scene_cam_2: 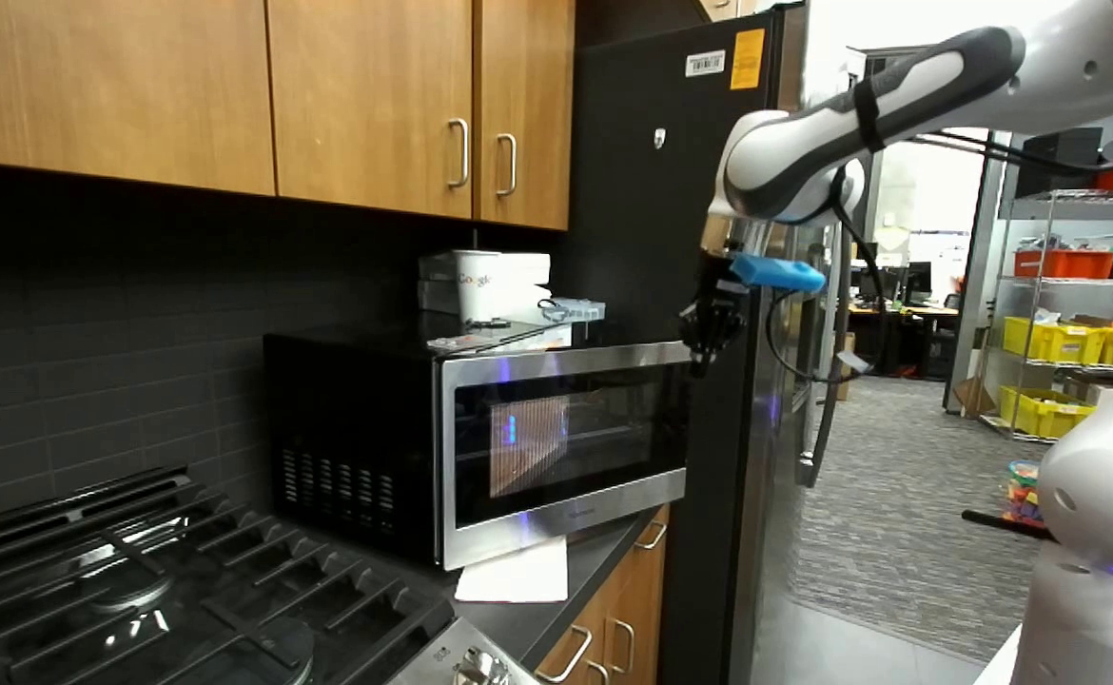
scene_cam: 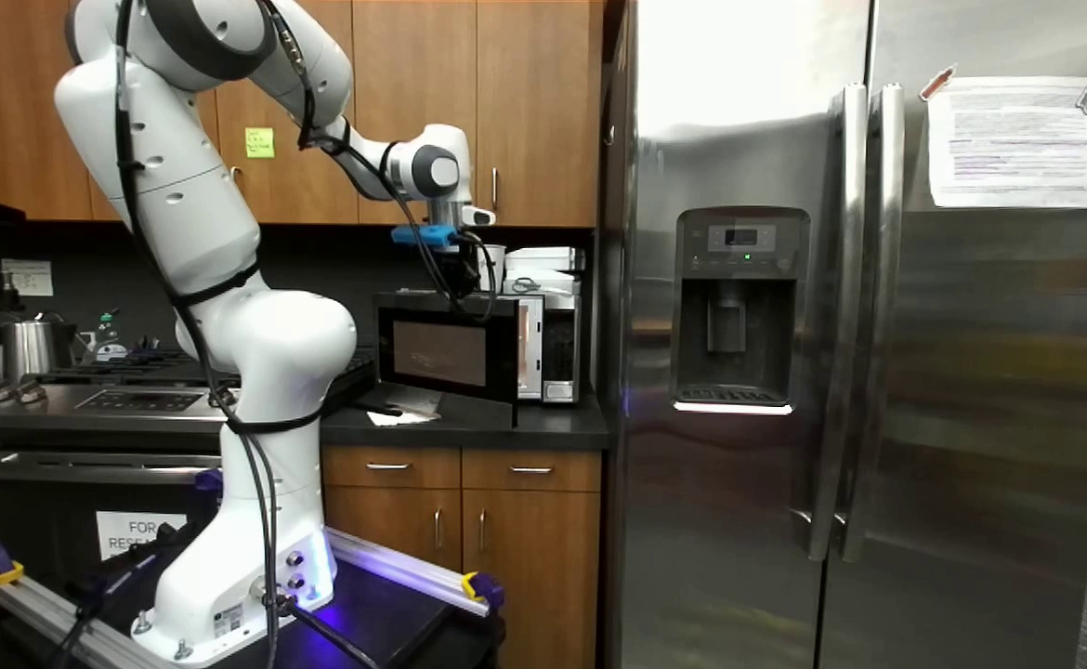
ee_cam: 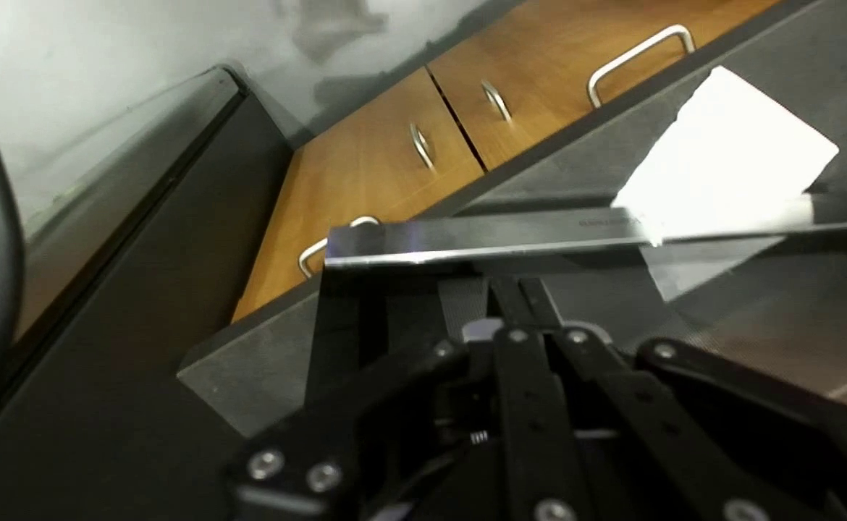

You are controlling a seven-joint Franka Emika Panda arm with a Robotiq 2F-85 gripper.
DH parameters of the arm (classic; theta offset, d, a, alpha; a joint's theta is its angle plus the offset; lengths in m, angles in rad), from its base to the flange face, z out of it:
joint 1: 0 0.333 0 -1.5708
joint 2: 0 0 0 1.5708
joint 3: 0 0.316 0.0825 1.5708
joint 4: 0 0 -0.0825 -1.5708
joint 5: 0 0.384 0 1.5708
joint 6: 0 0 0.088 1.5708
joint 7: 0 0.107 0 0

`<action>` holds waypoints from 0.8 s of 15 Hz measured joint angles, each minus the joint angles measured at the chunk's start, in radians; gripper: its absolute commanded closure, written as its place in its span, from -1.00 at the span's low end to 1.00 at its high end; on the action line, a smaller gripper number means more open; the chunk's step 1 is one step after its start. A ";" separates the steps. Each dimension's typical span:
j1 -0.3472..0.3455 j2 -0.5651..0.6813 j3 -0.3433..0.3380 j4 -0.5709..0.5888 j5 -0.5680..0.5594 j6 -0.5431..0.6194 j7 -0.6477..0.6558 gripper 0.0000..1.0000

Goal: Push the microwave door closed

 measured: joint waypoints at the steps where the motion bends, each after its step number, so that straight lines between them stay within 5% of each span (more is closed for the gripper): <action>1: 0.000 0.000 0.000 -0.063 0.000 0.039 0.000 1.00; 6: 0.000 0.047 0.000 -0.355 0.000 0.310 0.001 1.00; 12: -0.054 0.127 0.054 -0.336 -0.117 0.568 0.139 1.00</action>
